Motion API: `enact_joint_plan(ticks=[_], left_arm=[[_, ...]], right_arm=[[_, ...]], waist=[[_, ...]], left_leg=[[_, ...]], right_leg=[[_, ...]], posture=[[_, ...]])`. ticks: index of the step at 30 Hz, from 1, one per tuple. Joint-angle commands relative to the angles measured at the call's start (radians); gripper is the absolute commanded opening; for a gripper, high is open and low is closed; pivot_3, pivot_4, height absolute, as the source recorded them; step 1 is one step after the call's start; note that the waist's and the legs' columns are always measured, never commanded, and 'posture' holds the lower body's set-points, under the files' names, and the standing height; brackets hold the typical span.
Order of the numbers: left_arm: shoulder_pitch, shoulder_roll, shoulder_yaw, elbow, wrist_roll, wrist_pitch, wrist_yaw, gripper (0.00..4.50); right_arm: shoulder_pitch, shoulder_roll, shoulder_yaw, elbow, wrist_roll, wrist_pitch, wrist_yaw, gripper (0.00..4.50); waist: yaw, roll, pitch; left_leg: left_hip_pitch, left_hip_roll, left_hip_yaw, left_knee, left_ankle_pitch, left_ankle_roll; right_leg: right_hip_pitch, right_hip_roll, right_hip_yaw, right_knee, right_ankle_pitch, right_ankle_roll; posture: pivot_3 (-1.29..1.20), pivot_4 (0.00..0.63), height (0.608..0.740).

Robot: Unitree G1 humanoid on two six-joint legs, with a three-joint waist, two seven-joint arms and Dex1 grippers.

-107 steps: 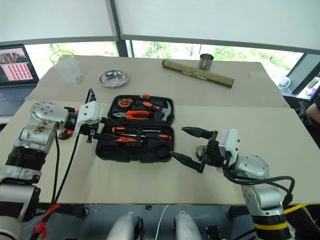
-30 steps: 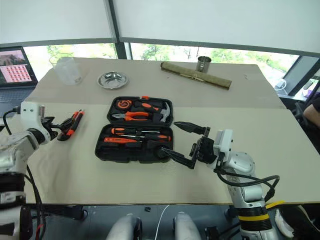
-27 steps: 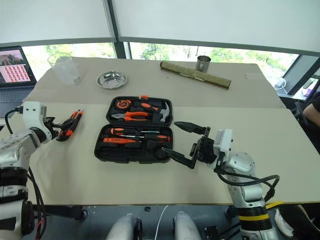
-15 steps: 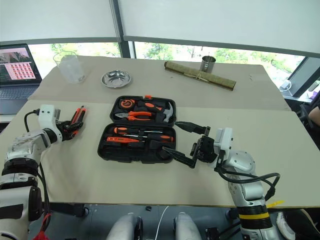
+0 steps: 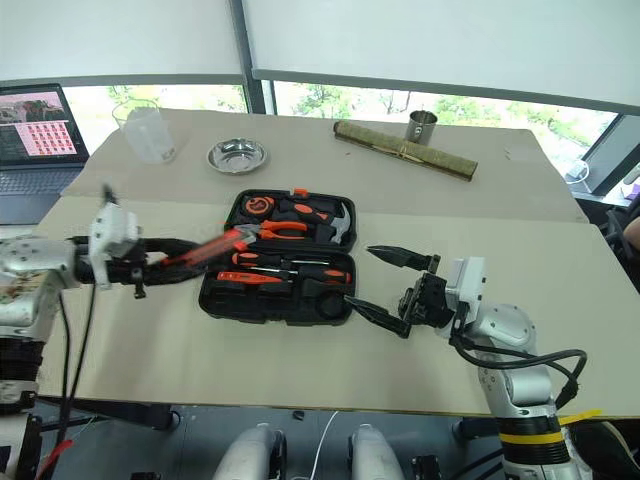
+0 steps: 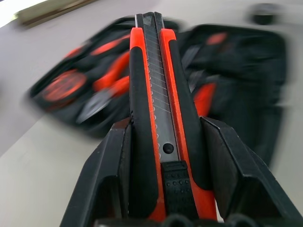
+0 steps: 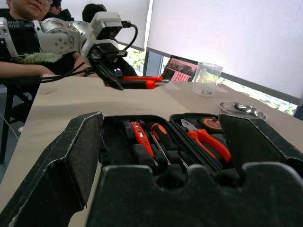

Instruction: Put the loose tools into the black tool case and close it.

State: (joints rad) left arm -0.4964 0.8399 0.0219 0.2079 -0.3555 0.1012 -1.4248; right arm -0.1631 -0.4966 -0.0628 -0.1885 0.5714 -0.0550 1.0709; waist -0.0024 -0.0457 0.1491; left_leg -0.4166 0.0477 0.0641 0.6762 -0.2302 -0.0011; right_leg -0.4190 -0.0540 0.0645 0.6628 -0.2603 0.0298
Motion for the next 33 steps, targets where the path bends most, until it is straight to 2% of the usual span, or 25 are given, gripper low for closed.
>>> enact_joint_plan(ticks=[1, 4, 9, 20, 31, 33], left_arm=[[-0.046, -0.035, -0.124, -0.033, 0.081, -0.025, -0.032, 1.72], [-0.105, -0.071, -0.210, 0.032, 0.167, -0.038, -0.020, 1.72], [-0.144, -0.096, -0.264, 0.098, 0.242, -0.099, -0.011, 1.72], [-0.151, -0.074, -0.294, 0.165, 0.290, -0.194, -0.071, 1.72], [-0.153, -0.099, -0.324, 0.151, 0.306, -0.146, -0.084, 1.72], [-0.154, -0.104, -0.322, 0.152, 0.310, -0.154, -0.074, 2.72]], right_arm=[[0.004, 0.006, -0.013, -0.011, 0.002, -0.023, 0.007, 4.50], [0.002, 0.022, -0.006, -0.034, -0.004, -0.017, -0.024, 4.50], [0.026, 0.010, -0.020, -0.049, -0.002, -0.015, -0.032, 4.50], [0.052, 0.001, -0.025, -0.082, 0.001, -0.008, -0.060, 4.50], [0.023, -0.001, -0.015, -0.055, -0.005, -0.004, -0.058, 4.50], [0.020, 0.000, -0.014, -0.053, -0.005, -0.005, -0.057, 4.50]], waist=[[-0.001, 0.000, 0.000], [-0.005, 0.000, 0.000], [-0.014, 0.000, 0.000], [-0.013, 0.000, 0.000], [-0.011, 0.000, 0.000], [-0.011, 0.000, 0.000]], left_leg=[[0.000, 0.000, 0.000, 0.000, 0.000, 0.000], [0.000, 0.000, -0.001, 0.000, 0.000, 0.000], [-0.001, 0.001, -0.001, 0.000, 0.000, 0.000], [0.000, 0.001, -0.001, 0.001, 0.000, 0.000], [0.000, 0.001, -0.001, 0.000, 0.000, 0.000], [0.000, 0.001, -0.001, 0.001, 0.000, 0.000]], right_leg=[[0.000, 0.000, 0.000, 0.000, 0.000, 0.000], [-0.001, 0.002, 0.001, 0.000, 0.000, 0.000], [-0.001, 0.003, 0.002, 0.000, 0.000, 0.000], [-0.001, 0.003, 0.002, 0.000, 0.000, 0.000], [-0.001, 0.003, 0.002, 0.000, 0.000, 0.000], [0.000, 0.003, 0.002, 0.000, 0.000, 0.000]], posture=[[0.00, 0.150, 0.740], [0.00, 0.150, 0.740], [0.00, 0.150, 0.740], [0.00, 0.150, 0.740], [0.00, 0.150, 0.740], [0.00, 0.150, 0.740]])
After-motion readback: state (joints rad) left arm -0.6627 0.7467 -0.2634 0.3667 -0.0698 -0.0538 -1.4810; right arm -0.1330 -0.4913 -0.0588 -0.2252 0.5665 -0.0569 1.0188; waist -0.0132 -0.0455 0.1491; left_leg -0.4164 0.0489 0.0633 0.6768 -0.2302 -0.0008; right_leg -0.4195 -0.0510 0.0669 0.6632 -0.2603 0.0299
